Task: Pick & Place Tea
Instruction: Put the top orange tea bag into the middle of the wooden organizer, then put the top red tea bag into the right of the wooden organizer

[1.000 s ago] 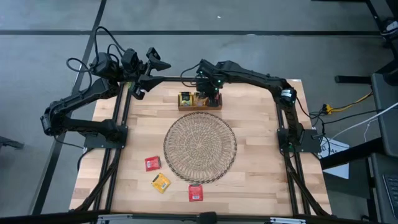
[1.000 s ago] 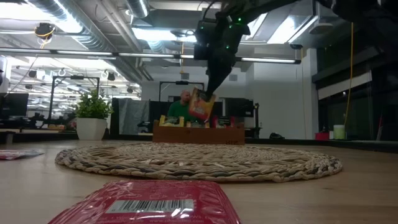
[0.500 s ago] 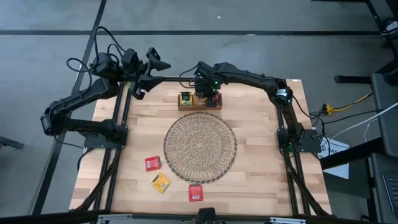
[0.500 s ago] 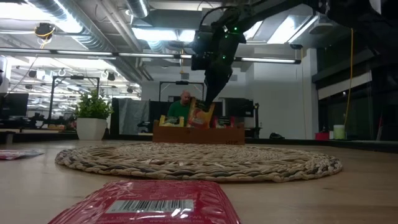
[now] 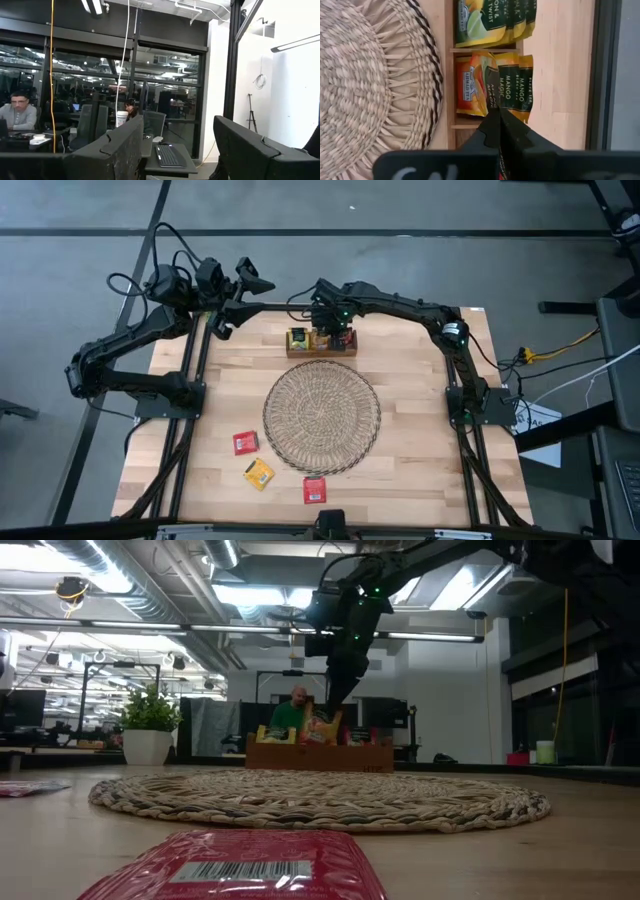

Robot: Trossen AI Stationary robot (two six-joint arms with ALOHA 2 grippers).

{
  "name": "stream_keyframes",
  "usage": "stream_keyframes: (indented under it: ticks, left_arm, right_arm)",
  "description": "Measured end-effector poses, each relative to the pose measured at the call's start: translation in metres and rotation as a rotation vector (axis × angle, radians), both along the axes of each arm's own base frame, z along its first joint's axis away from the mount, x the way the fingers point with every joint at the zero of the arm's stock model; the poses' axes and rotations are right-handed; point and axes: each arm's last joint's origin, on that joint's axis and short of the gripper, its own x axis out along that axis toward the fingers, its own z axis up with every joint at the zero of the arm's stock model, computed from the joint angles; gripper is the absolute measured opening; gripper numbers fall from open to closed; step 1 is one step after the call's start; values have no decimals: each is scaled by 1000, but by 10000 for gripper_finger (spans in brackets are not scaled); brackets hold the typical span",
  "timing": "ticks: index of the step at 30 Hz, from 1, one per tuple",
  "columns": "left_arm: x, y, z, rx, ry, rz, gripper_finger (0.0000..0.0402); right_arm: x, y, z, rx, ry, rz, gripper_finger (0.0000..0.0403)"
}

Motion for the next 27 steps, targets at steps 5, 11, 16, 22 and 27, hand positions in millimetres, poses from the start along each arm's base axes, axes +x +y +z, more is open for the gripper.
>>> stream_keyframes:
  ticks: [5,11,16,22,27]
  left_arm:
    - [0,0,0,0,0,0,237]
    - [0,0,0,0,0,0,237]
    - [0,0,0,0,0,-1,237]
    - [0,0,0,0,0,0,237]
    - [0,0,0,0,0,-1,237]
  right_arm:
    - [0,-1,0,-2,-1,-3,0]
    - [0,-3,0,-7,-9,-7,24]
    - [0,-3,0,-8,-10,-8,52]
    - [1,-4,1,-16,-28,-8,67]
    - [1,-3,1,30,-43,-47,67]
